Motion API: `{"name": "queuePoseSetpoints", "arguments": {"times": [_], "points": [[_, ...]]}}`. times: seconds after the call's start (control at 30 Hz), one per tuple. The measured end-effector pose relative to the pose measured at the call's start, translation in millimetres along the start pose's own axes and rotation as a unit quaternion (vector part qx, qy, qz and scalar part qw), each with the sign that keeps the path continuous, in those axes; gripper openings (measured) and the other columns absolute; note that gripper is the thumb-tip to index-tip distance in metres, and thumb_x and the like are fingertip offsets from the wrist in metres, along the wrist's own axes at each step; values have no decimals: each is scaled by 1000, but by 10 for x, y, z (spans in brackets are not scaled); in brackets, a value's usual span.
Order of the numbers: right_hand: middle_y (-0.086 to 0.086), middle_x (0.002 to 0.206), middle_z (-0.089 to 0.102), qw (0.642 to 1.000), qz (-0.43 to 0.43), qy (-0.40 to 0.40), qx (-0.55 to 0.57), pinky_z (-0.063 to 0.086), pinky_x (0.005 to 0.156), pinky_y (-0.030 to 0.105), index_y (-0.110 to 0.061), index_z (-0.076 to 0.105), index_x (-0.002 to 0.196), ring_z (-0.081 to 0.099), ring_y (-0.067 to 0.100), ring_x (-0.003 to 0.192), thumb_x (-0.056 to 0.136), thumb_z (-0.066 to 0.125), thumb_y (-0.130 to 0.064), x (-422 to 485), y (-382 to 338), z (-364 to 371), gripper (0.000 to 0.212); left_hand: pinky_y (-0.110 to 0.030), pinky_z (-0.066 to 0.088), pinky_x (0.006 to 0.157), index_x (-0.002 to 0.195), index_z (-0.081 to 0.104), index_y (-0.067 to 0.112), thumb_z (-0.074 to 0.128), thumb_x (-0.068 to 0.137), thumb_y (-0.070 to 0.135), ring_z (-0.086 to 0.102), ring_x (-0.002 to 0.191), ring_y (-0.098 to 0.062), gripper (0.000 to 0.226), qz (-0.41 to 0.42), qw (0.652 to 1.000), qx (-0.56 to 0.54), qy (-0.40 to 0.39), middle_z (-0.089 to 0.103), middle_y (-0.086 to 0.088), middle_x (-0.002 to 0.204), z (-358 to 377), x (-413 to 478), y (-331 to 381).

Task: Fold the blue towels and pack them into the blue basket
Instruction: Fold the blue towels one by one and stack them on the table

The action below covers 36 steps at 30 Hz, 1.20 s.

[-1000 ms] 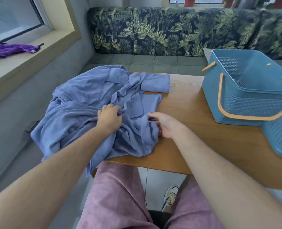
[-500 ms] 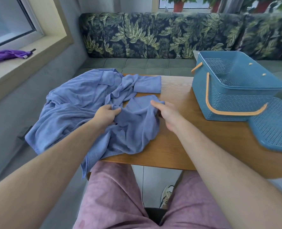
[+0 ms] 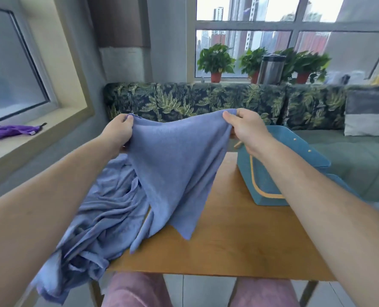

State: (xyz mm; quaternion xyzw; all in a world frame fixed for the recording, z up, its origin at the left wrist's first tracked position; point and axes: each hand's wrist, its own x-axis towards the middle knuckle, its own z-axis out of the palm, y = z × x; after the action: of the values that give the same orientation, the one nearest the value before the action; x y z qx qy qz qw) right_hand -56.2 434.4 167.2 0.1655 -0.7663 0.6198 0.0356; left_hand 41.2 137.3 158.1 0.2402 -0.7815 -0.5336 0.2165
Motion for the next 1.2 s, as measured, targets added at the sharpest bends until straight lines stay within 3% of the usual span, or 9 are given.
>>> {"name": "queuePoseSetpoints", "arguments": {"times": [0.17,0.27,0.37,0.5,0.67,0.8,0.93,1.07,1.2], "points": [[7,66,33,997,15,19,-67,31,62,36,-25,38,60,31,26,62,80,66,-31,29,-328,-202,35,-22,46,42,104,58,1,49,104,32,57,73,-25,32,-45,996,-70,30,57,-10,82,-107,-72,328],[5,91,62,998,49,21,36,47,68,37,-20,62,91,57,24,76,89,72,-29,-56,-491,-279,14,-40,56,68,102,61,2,54,101,38,67,90,-26,37,-147,928,-319,-125,69,-11,96,-171,-188,468],[4,91,70,989,61,-61,117,53,67,31,-16,68,103,65,16,75,97,65,-16,-213,-658,-401,7,-32,56,80,94,63,8,60,98,25,64,92,-20,18,-65,916,-363,-161,67,-7,90,-229,-262,539],[6,93,73,982,13,-126,143,57,74,28,-11,72,106,70,15,82,90,64,4,-422,-798,-677,23,-24,49,81,97,74,15,65,90,2,62,87,-15,17,87,942,-302,-118,71,-1,88,-304,-383,530],[5,98,74,995,-39,-71,51,60,76,31,-13,78,101,69,14,84,88,74,-8,-536,-867,-881,15,-25,42,71,86,77,24,73,84,17,53,79,-21,8,214,957,-191,-42,67,-3,85,-395,-408,541],[4,100,77,999,-21,-23,-28,59,86,43,-21,81,89,71,17,93,85,80,-20,-443,-689,-823,4,-18,38,47,86,69,23,62,97,11,47,63,-9,18,147,980,-136,-19,61,5,74,-212,-430,568],[7,105,77,998,45,-40,26,58,92,40,-13,78,100,70,24,107,83,78,-9,-305,-440,-725,17,-20,53,68,102,72,11,67,92,11,61,91,-13,11,25,971,-211,-109,71,-4,100,-104,-349,452],[6,113,71,996,49,-49,-53,51,100,36,-16,75,108,64,23,110,73,80,2,-123,-255,-576,40,-27,52,87,110,74,14,84,72,5,65,90,-15,40,65,986,-110,-103,73,-6,105,-35,-130,316],[0,99,71,981,-7,-3,-195,54,87,37,-25,77,90,66,20,98,88,73,-14,162,-217,-500,12,-17,44,64,94,77,21,80,81,15,58,71,-6,15,193,974,118,25,70,3,86,75,48,436]]}}
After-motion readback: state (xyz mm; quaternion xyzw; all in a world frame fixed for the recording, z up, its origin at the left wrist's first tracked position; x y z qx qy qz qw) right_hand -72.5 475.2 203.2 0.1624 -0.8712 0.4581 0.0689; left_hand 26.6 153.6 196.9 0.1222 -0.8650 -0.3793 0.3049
